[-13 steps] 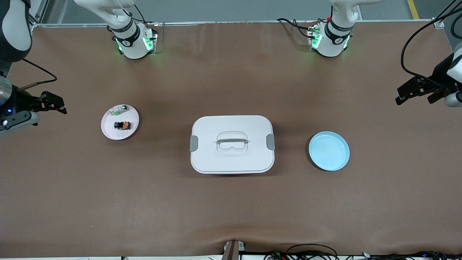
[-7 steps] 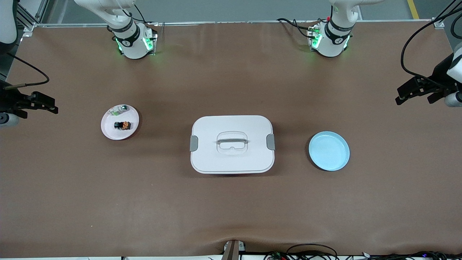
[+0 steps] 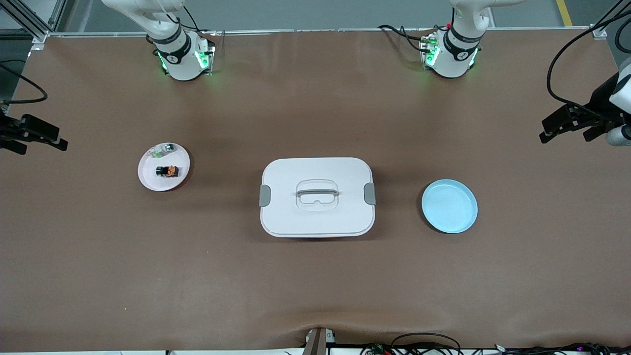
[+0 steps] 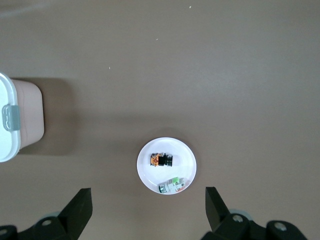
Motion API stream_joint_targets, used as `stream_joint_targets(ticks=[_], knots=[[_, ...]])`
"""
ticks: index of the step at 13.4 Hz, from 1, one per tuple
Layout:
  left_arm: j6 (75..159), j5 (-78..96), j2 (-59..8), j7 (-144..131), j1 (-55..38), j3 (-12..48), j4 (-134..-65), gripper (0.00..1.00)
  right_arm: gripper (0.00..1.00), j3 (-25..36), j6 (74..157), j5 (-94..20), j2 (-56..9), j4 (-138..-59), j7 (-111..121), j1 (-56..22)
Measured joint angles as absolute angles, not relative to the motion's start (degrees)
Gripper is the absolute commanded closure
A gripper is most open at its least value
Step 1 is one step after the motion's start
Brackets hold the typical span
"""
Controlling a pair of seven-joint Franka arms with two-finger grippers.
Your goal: Transfer orange switch to right arm and place
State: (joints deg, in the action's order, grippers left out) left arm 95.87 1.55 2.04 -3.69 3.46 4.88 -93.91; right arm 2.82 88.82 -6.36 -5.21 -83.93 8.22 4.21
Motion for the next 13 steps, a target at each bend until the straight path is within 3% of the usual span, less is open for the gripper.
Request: stream_joint_targets(ticks=[13], knots=[[95.82, 1.55, 2.02, -3.69, 3.46, 4.88, -93.91, 0.0, 0.0, 1.95, 89.12, -5.8, -5.21, -83.61, 0.74, 3.55]])
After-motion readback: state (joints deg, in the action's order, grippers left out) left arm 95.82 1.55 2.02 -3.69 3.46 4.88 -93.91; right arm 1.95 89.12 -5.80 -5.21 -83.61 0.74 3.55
